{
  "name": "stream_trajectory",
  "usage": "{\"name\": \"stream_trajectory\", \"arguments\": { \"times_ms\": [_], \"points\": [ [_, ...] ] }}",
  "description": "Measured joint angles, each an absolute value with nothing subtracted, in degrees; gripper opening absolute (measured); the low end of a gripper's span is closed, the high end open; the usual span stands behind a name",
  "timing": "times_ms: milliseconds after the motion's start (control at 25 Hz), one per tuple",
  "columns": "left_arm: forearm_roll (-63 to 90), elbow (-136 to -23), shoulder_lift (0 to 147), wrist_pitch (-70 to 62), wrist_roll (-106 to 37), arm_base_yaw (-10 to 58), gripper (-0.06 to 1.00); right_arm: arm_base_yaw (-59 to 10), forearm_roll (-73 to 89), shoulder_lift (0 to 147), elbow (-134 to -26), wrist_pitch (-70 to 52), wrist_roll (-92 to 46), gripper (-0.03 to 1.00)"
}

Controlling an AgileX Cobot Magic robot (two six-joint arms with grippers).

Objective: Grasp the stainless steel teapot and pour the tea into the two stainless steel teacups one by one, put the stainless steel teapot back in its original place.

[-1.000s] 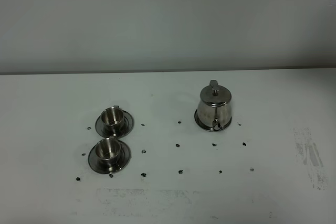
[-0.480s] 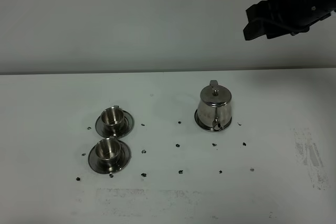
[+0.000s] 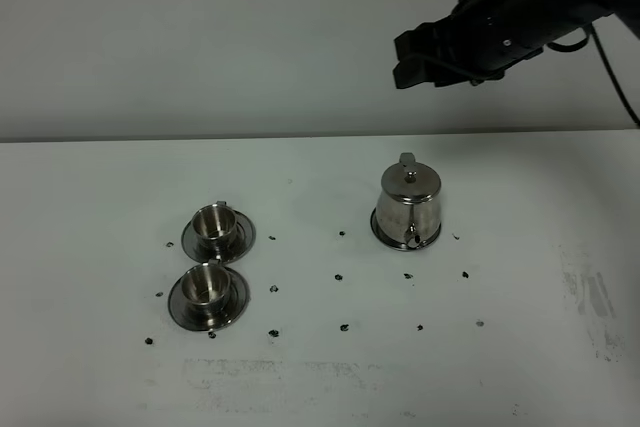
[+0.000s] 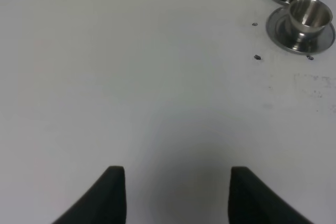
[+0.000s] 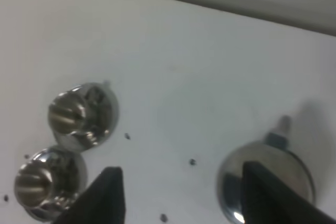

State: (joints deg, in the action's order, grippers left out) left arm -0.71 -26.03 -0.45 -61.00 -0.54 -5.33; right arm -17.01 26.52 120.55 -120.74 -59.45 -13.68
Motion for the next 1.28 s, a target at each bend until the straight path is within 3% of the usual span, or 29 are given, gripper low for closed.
{"name": "stream_trajectory", "arguments": {
  "times_ms": [400,1280],
  "points": [
    [-0.71,-26.03,-0.45,-61.0,-0.58,-5.33,0.46,-19.73,22.28,130.34,-138.83,-61.63,-9.72,0.47],
    [-0.71,-26.03,-0.45,-61.0,-0.58,-5.33,0.46,-19.73,16.74,142.17,-139.78,-57.6,-7.36,0.45]
  ]
}}
